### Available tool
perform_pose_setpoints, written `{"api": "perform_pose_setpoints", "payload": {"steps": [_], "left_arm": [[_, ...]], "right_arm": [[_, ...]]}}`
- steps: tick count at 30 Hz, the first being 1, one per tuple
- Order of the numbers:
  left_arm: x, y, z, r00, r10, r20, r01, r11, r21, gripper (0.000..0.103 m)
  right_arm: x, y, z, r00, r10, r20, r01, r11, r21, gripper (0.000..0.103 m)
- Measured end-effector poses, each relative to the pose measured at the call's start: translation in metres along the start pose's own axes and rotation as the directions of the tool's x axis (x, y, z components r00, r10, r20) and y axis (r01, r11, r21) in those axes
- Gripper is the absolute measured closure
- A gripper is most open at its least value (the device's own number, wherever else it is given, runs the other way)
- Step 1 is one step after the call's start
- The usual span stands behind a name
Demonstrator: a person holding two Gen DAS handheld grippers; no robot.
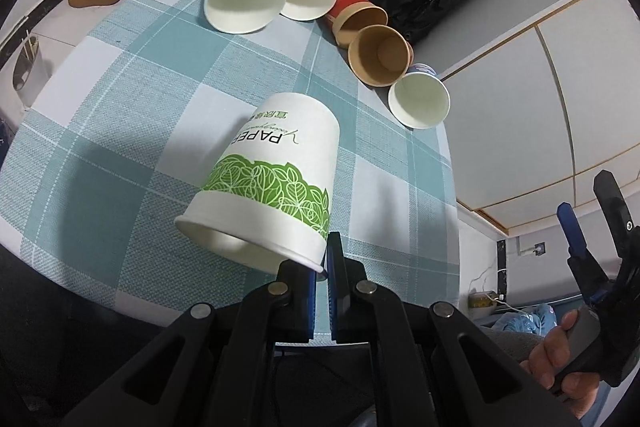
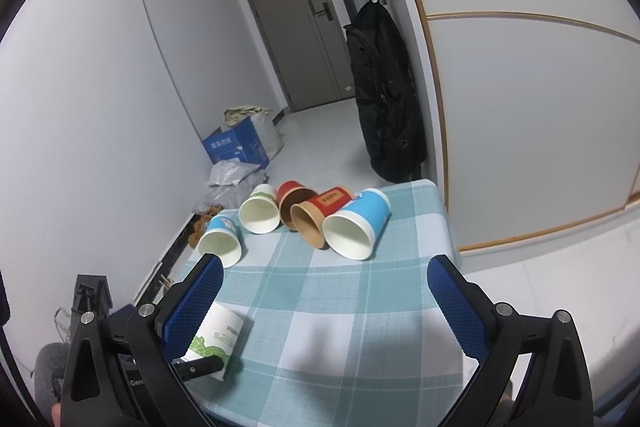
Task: Flip cup upright
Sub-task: 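Lift the white green-leaf cup with the left gripper and carry it toward the table edge, then open the left gripper and release the cup onto the cloth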
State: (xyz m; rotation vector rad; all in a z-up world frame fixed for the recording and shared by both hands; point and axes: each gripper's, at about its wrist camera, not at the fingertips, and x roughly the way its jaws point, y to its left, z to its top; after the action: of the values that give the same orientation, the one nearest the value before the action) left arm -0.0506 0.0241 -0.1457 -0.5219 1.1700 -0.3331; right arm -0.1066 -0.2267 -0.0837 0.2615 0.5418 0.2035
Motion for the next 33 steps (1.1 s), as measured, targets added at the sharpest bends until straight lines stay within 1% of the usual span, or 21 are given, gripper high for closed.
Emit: {"api": "perform_pose_setpoints", "payload": {"steps": [5, 11, 12, 13, 15, 16, 21, 24, 26, 28, 29, 33], "left_arm": [[-0.001, 0.003, -0.003, 1.000, -0.003, -0.001, 0.003, 1.000, -0.011, 0.102], [0.001, 0.003, -0.004, 0.999, 0.042, -0.027, -0.042, 0.999, -0.007, 0.098], [0.001, 0.003, -0.004, 0.998, 0.051, -0.032, -0.051, 0.999, -0.007, 0.093], [0.001, 0.004, -0.005, 0.998, 0.055, -0.031, -0.056, 0.998, -0.008, 0.085], [-0.001, 0.005, -0.005, 0.998, 0.053, -0.025, -0.053, 0.998, -0.015, 0.075], [-0.002, 0.005, -0.004, 0.998, 0.056, -0.020, -0.057, 0.998, -0.016, 0.073], [-0.004, 0.001, -0.004, 0.999, 0.053, -0.012, -0.053, 0.999, 0.003, 0.073], [-0.005, -0.003, -0.005, 0.998, 0.049, -0.029, -0.048, 0.998, 0.031, 0.073], [-0.005, -0.006, -0.006, 0.998, 0.055, -0.037, -0.053, 0.998, 0.046, 0.070], [-0.006, -0.007, -0.007, 0.998, 0.058, -0.039, -0.056, 0.997, 0.055, 0.060], [-0.007, -0.007, -0.008, 0.998, 0.058, -0.039, -0.056, 0.997, 0.058, 0.057], [-0.010, -0.009, -0.007, 0.998, 0.056, -0.039, -0.053, 0.996, 0.072, 0.056]], "right_arm": [[-0.001, 0.000, 0.000, 1.000, -0.005, 0.002, 0.005, 1.000, 0.003, 0.000], [-0.001, -0.001, 0.001, 1.000, -0.006, -0.003, 0.006, 1.000, 0.014, 0.000], [-0.001, -0.001, 0.001, 1.000, -0.006, -0.002, 0.006, 1.000, 0.012, 0.000], [-0.001, 0.000, 0.001, 1.000, -0.007, -0.002, 0.007, 1.000, 0.011, 0.000], [0.000, 0.000, 0.000, 1.000, -0.008, -0.004, 0.008, 1.000, 0.009, 0.000], [0.000, 0.000, 0.000, 1.000, -0.009, -0.005, 0.009, 1.000, 0.009, 0.000], [0.001, 0.000, 0.000, 1.000, -0.009, -0.007, 0.009, 1.000, 0.011, 0.000], [0.001, 0.000, -0.001, 1.000, -0.011, -0.011, 0.011, 1.000, 0.007, 0.000], [0.002, 0.001, -0.001, 1.000, -0.015, -0.016, 0.015, 1.000, 0.006, 0.000], [0.003, 0.001, -0.001, 1.000, -0.018, -0.018, 0.018, 1.000, 0.008, 0.000], [0.004, 0.001, -0.001, 1.000, -0.017, -0.019, 0.017, 1.000, 0.010, 0.000], [0.005, 0.001, -0.001, 1.000, -0.019, -0.020, 0.019, 1.000, 0.010, 0.000]]}}
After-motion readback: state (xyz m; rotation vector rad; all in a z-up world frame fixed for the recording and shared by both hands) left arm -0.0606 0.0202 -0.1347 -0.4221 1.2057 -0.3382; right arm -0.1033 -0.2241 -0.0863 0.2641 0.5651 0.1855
